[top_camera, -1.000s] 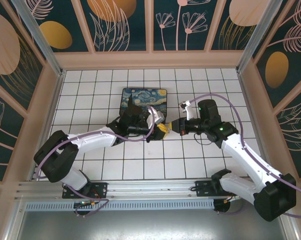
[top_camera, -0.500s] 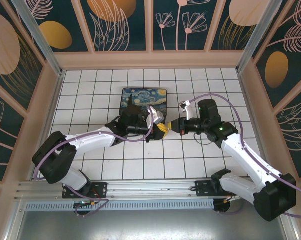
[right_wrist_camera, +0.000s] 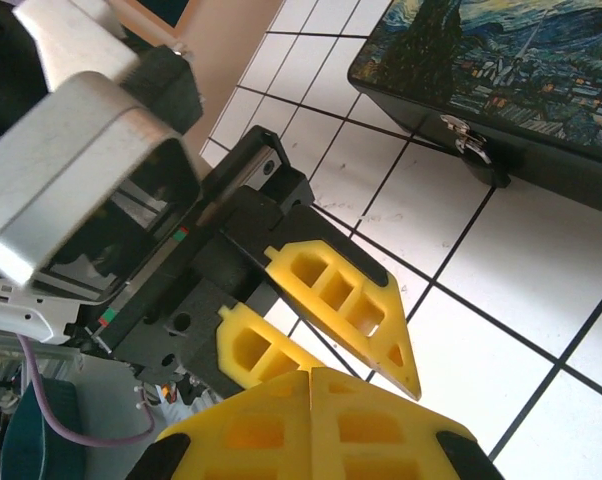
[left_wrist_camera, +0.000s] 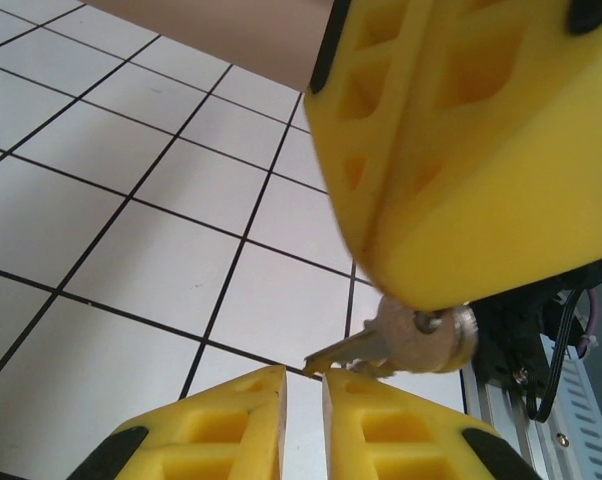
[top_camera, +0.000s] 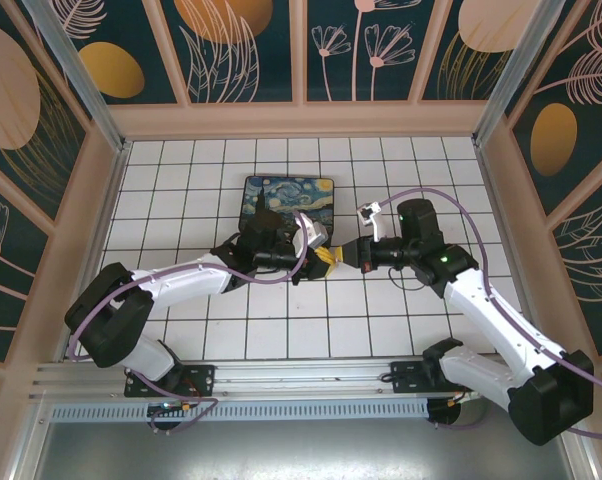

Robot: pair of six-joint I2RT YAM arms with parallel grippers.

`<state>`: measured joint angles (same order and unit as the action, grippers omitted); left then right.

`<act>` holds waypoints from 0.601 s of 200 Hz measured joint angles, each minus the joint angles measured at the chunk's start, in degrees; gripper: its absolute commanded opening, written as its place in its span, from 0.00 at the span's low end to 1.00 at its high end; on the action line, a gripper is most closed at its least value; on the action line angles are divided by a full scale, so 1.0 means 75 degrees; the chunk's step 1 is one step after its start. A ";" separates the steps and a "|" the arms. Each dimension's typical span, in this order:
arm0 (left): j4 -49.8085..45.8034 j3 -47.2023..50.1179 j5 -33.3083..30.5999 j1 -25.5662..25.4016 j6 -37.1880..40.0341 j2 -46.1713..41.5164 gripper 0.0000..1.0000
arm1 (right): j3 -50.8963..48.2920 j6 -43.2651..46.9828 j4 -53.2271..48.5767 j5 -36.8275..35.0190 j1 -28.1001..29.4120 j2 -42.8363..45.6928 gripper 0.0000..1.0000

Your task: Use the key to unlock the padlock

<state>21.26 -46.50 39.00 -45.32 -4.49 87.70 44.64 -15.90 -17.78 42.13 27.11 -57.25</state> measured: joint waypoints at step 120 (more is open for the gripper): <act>-0.0003 0.0140 0.0137 0.0000 0.0114 -0.0064 0.25 | 0.0000 0.0073 0.0000 0.0055 0.0000 0.0006 0.06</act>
<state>21.23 -45.45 40.03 -45.32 -3.64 87.22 44.64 -15.35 -17.78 42.54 27.11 -57.21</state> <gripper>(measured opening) 0.245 0.058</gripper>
